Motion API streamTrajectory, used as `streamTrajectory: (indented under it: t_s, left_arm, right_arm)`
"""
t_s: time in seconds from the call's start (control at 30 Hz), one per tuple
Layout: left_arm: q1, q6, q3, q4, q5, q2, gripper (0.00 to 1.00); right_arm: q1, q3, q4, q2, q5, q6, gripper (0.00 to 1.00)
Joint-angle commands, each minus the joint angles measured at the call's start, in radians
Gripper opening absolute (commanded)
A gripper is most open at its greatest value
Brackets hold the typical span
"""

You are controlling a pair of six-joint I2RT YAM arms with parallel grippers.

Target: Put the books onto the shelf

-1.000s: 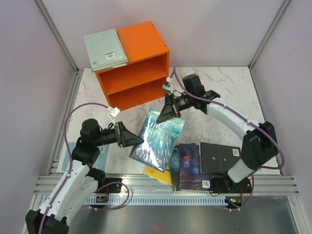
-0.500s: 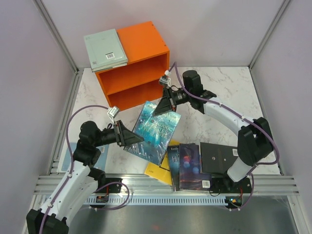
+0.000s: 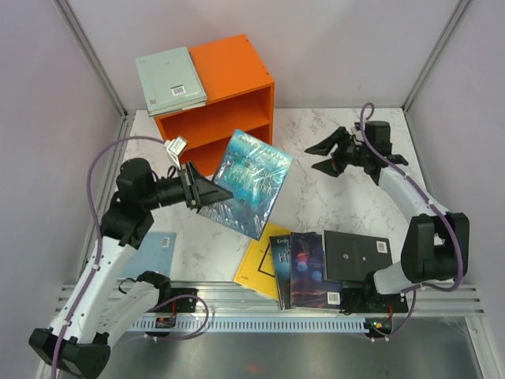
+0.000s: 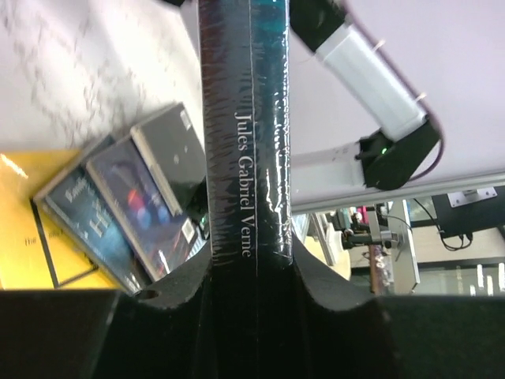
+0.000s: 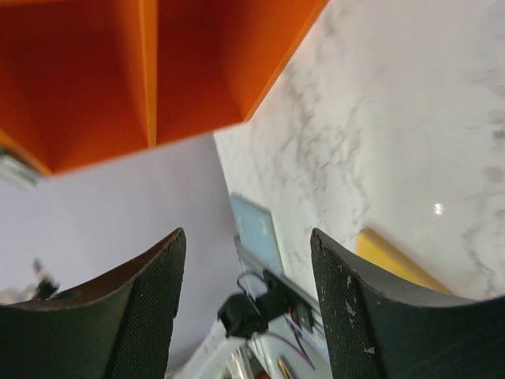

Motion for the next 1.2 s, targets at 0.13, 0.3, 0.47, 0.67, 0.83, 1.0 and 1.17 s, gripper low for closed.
streamTrajectory:
  t_s: [0.13, 0.3, 0.47, 0.67, 0.83, 1.0, 1.17]
  left_arm:
    - [0.066, 0.101, 0.492, 0.071, -0.111, 0.162, 0.02]
    - [0.233, 0.006, 0.804, 0.072, -0.129, 0.378, 0.02]
    - [0.397, -0.056, 1.02, 0.078, -0.1, 0.558, 0.02]
    - [0.451, -0.096, 1.082, 0.115, -0.195, 0.67, 0.02]
    - [0.476, -0.116, 1.079, 0.106, -0.272, 0.708, 0.02]
    - [0.489, -0.123, 1.077, 0.089, -0.305, 0.722, 0.02]
    - [0.496, -0.108, 1.047, 0.046, -0.284, 0.736, 0.02]
  right_arm:
    - [-0.057, -0.041, -0.17, -0.124, 0.17, 0.0, 0.65]
    - [-0.054, -0.067, -0.176, -0.148, 0.153, 0.001, 0.62]
    - [-0.042, -0.086, -0.191, -0.168, 0.15, -0.009, 0.59]
    - [-0.038, -0.089, -0.21, -0.176, 0.159, -0.026, 0.55]
    - [-0.036, -0.075, -0.217, -0.162, 0.161, -0.031, 0.52]
    - [-0.034, -0.072, -0.224, -0.156, 0.165, -0.037, 0.51]
    - [-0.033, -0.073, -0.225, -0.15, 0.168, -0.038, 0.5]
